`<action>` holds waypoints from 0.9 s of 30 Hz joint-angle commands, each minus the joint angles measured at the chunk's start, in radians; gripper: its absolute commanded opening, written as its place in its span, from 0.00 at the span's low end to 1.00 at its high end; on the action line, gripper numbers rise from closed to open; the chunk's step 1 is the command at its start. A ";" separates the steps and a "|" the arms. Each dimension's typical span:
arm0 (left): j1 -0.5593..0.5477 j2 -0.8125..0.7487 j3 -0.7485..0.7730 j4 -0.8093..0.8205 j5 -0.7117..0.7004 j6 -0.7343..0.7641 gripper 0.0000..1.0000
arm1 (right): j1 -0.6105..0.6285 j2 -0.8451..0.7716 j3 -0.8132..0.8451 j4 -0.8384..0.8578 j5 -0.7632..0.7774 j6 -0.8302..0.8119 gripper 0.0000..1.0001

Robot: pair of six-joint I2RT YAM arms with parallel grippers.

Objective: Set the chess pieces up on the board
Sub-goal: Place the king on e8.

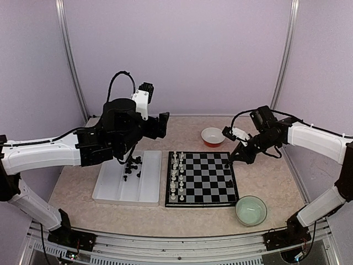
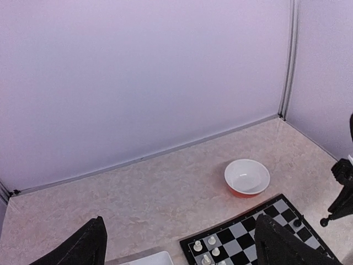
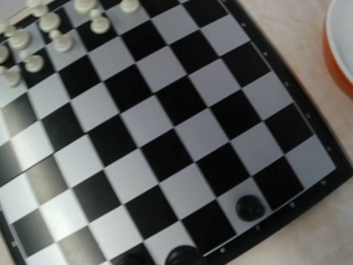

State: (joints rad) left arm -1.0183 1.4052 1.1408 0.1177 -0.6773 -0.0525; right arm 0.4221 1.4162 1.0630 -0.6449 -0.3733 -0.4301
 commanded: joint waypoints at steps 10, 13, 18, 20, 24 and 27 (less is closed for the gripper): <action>-0.028 0.017 -0.010 -0.063 0.067 -0.003 0.89 | 0.003 0.134 0.003 0.016 -0.009 -0.028 0.00; -0.025 0.012 -0.015 -0.068 0.062 -0.014 0.89 | 0.007 0.153 0.002 0.002 -0.015 -0.030 0.00; -0.021 0.009 -0.018 -0.070 0.062 -0.033 0.89 | 0.016 0.172 -0.002 -0.006 -0.006 -0.033 0.00; -0.018 0.011 -0.018 -0.074 0.061 -0.035 0.89 | 0.021 0.181 -0.003 -0.012 0.001 -0.035 0.00; -0.019 0.016 -0.017 -0.086 0.059 -0.043 0.89 | 0.028 0.192 -0.003 -0.020 -0.001 -0.037 0.00; -0.019 0.016 -0.019 -0.094 0.058 -0.052 0.89 | 0.033 0.194 -0.013 -0.014 0.002 -0.038 0.00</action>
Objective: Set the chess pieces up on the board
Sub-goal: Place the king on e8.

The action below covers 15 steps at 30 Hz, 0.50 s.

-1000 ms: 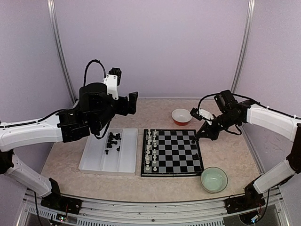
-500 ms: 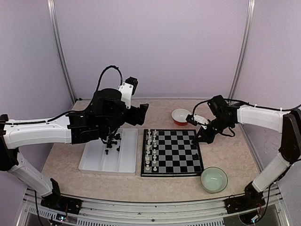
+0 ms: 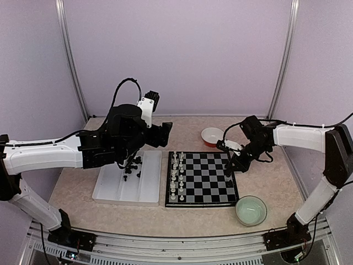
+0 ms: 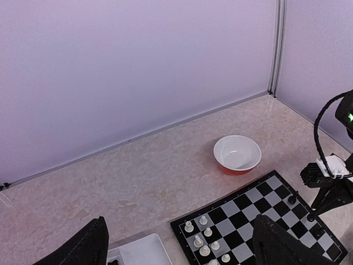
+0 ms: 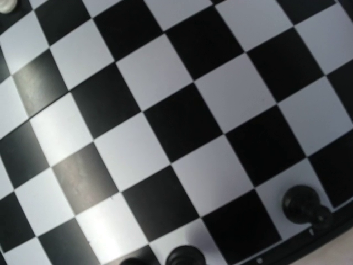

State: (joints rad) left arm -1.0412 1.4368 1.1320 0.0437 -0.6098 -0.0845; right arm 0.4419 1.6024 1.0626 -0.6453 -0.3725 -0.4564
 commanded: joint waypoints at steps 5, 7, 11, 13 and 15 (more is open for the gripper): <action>0.004 -0.016 -0.011 -0.027 -0.008 -0.032 0.89 | 0.017 0.021 -0.018 -0.009 0.011 -0.010 0.00; 0.004 -0.017 -0.011 -0.029 -0.007 -0.035 0.89 | 0.017 0.024 -0.020 -0.006 0.012 -0.010 0.00; 0.004 -0.016 -0.011 -0.037 -0.004 -0.042 0.89 | 0.018 0.035 -0.023 -0.007 0.012 -0.010 0.00; 0.004 -0.016 -0.012 -0.039 -0.003 -0.046 0.89 | 0.018 0.039 -0.025 -0.003 0.011 -0.008 0.00; 0.005 -0.015 -0.012 -0.041 -0.002 -0.048 0.89 | 0.020 0.042 -0.026 -0.001 0.012 -0.007 0.02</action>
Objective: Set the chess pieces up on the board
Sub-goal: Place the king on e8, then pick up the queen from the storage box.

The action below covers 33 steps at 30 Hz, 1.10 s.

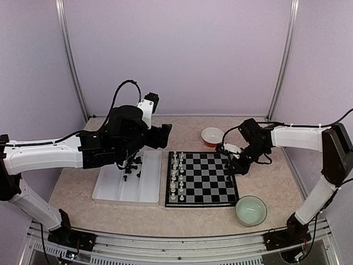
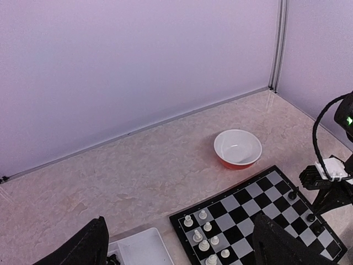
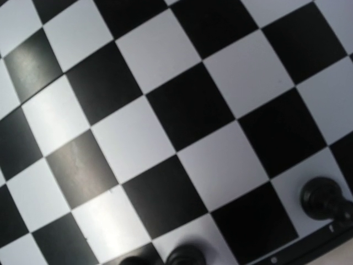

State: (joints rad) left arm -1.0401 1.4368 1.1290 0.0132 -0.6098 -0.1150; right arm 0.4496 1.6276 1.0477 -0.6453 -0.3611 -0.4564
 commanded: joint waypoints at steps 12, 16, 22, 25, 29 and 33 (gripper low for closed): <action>0.002 -0.021 -0.011 -0.058 0.000 -0.036 0.89 | 0.014 -0.009 0.078 -0.053 -0.057 0.020 0.31; 0.004 -0.037 -0.008 -0.163 -0.019 -0.124 0.87 | 0.008 -0.043 0.174 -0.108 -0.109 0.023 0.32; 0.081 -0.061 -0.033 -0.489 0.030 -0.436 0.74 | 0.007 -0.120 0.220 -0.097 -0.143 0.007 0.31; 0.232 -0.068 -0.090 -0.618 0.219 -0.551 0.60 | 0.008 -0.140 0.200 -0.077 -0.140 0.000 0.31; 0.311 -0.038 -0.148 -0.618 0.361 -0.565 0.50 | 0.008 -0.130 0.192 -0.072 -0.166 0.000 0.31; 0.339 0.021 -0.131 -0.608 0.390 -0.559 0.45 | 0.008 -0.126 0.202 -0.076 -0.191 0.007 0.31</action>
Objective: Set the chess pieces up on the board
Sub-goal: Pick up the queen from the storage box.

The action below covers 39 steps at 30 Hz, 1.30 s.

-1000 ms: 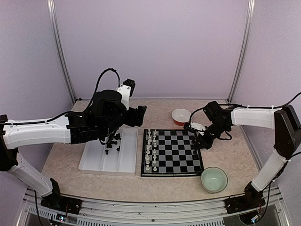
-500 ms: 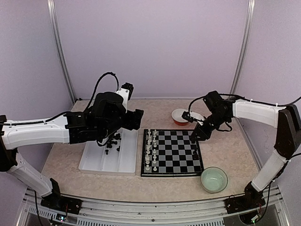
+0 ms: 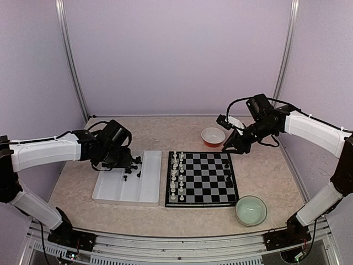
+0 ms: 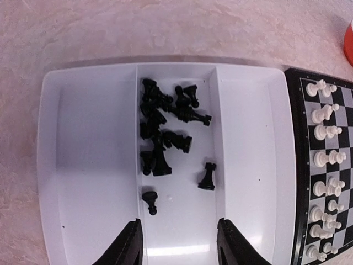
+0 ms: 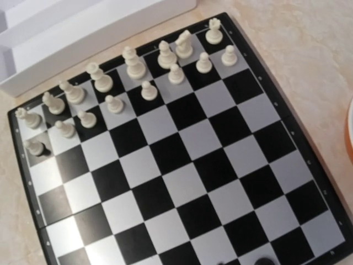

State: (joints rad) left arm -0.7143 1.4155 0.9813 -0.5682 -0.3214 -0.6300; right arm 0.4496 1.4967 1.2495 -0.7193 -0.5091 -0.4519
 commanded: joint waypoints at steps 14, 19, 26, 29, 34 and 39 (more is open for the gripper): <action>0.058 0.358 0.181 -0.077 0.062 -0.079 0.40 | 0.008 -0.087 -0.061 0.009 -0.031 -0.001 0.30; 0.079 0.388 0.183 -0.082 0.048 -0.084 0.36 | 0.008 -0.104 -0.086 0.022 -0.032 0.001 0.30; 0.094 0.440 0.202 -0.072 0.049 -0.080 0.31 | 0.008 -0.105 -0.101 0.037 -0.045 0.004 0.30; 0.096 0.466 0.204 -0.061 0.057 -0.077 0.30 | 0.008 -0.106 -0.106 0.038 -0.045 0.004 0.30; 0.102 0.493 0.206 -0.045 0.069 -0.070 0.24 | 0.008 -0.106 -0.110 0.041 -0.041 0.004 0.30; 0.104 0.488 0.208 -0.052 0.066 -0.057 0.14 | 0.008 -0.101 -0.101 0.036 -0.041 0.004 0.30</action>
State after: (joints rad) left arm -0.6209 1.8835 1.1767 -0.6121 -0.2623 -0.6991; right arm 0.4496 1.4132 1.1469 -0.6880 -0.5392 -0.4515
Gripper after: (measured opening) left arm 0.187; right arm 0.298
